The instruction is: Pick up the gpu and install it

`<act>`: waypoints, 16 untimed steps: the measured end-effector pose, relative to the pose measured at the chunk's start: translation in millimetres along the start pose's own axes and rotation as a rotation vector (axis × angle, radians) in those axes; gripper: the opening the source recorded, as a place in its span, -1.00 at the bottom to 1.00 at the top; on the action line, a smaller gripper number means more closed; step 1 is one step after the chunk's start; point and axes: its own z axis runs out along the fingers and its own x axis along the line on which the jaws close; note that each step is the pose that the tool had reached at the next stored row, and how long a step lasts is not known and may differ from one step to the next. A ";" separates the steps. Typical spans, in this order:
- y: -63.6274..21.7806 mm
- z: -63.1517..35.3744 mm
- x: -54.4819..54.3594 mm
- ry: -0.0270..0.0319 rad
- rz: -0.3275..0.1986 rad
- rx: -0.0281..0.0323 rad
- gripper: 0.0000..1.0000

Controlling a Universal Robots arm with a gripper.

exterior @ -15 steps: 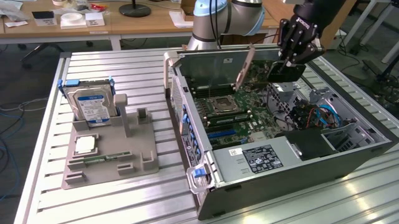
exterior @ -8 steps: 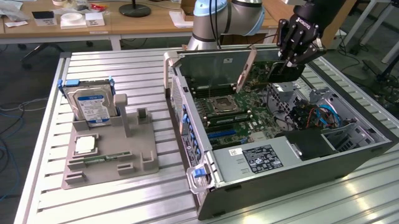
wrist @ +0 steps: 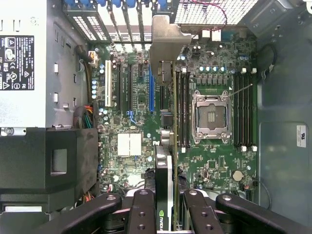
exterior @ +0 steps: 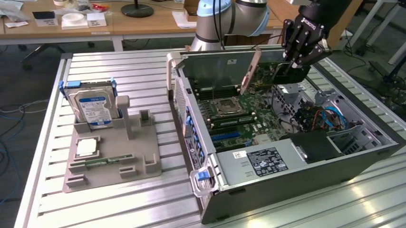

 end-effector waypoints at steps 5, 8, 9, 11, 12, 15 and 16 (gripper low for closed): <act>0.0 0.0 0.0 0.0000 0.000 -0.0001 -0.47; 0.0 0.0 0.0 0.0005 -0.007 -0.0001 -0.47; 0.0 0.0 0.0 0.0009 -0.012 -0.0002 -0.47; 0.0 0.0 0.0 0.0019 -0.025 -0.0004 -0.47; 0.0 0.0 0.0 0.0025 -0.032 -0.0005 -0.47; 0.0 0.1 0.0 0.0046 -0.058 -0.0009 -0.47; 0.0 0.0 0.0 0.0054 -0.067 -0.0011 -0.47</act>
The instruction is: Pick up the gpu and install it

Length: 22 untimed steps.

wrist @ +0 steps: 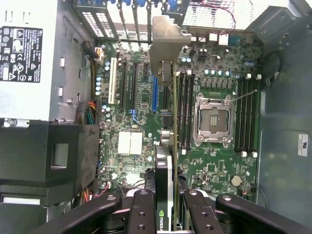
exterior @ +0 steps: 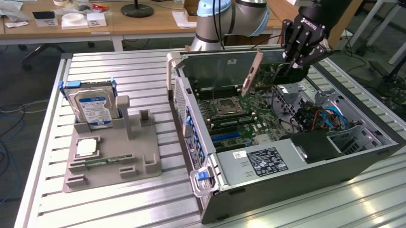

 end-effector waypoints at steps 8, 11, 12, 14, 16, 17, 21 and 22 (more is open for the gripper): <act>5.8 1.4 -0.3 0.0017 -0.014 0.0546 -0.47; 9.1 3.0 -0.4 0.0019 -0.011 0.0708 -0.47; 9.1 3.4 -0.4 0.0017 -0.004 0.0709 -0.47; 9.1 4.1 -0.4 0.0008 0.017 0.0712 -0.47; 9.2 4.9 -0.4 -0.0003 0.043 0.0716 -0.47; 9.7 5.1 -0.4 -0.0008 0.054 0.0717 -0.47; 11.5 6.7 -0.5 -0.0013 0.060 0.0719 -0.47; 12.7 7.6 -0.5 -0.0014 0.062 0.0721 -0.47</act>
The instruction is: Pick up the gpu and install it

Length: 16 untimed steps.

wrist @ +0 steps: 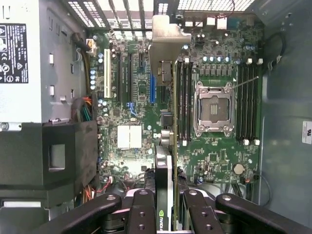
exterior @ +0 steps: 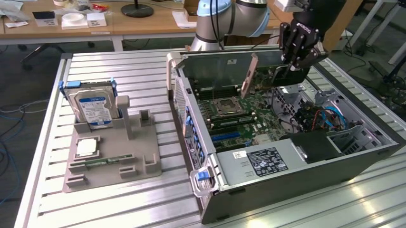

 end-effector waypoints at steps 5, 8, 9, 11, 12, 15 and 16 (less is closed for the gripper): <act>6.1 4.0 0.2 -0.0023 0.012 0.0005 -0.47; 7.7 5.3 0.2 -0.0076 0.021 0.0005 -0.47; 7.8 5.5 0.2 -0.0081 0.024 0.0005 -0.47; 7.8 5.5 0.2 -0.0082 0.025 0.0005 -0.47; 7.9 5.6 0.2 -0.0083 0.026 0.0006 -0.47; 7.9 5.6 0.2 -0.0083 0.026 0.0006 -0.47; 7.9 5.6 0.2 -0.0083 0.026 0.0006 -0.47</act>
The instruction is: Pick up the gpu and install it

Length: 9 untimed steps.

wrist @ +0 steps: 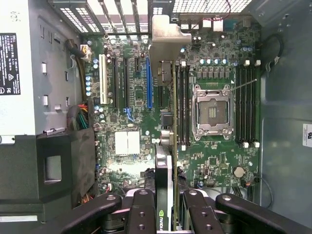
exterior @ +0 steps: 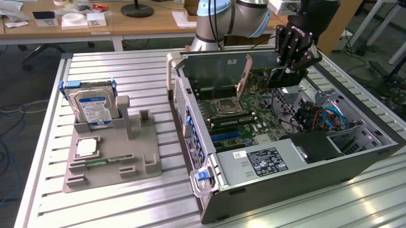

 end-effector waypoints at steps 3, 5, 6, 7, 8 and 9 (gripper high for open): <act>0.1 0.8 0.0 -0.0005 0.000 0.0001 -0.47; 0.6 3.2 0.1 -0.0001 0.000 0.0000 -0.47; 0.9 4.9 0.1 -0.0001 0.000 0.0000 -0.47; 1.1 6.7 0.2 -0.0001 0.000 0.0000 -0.47; 1.5 8.5 0.3 0.0000 0.000 0.0000 -0.47; 1.8 10.3 0.3 0.0001 0.000 0.0000 -0.47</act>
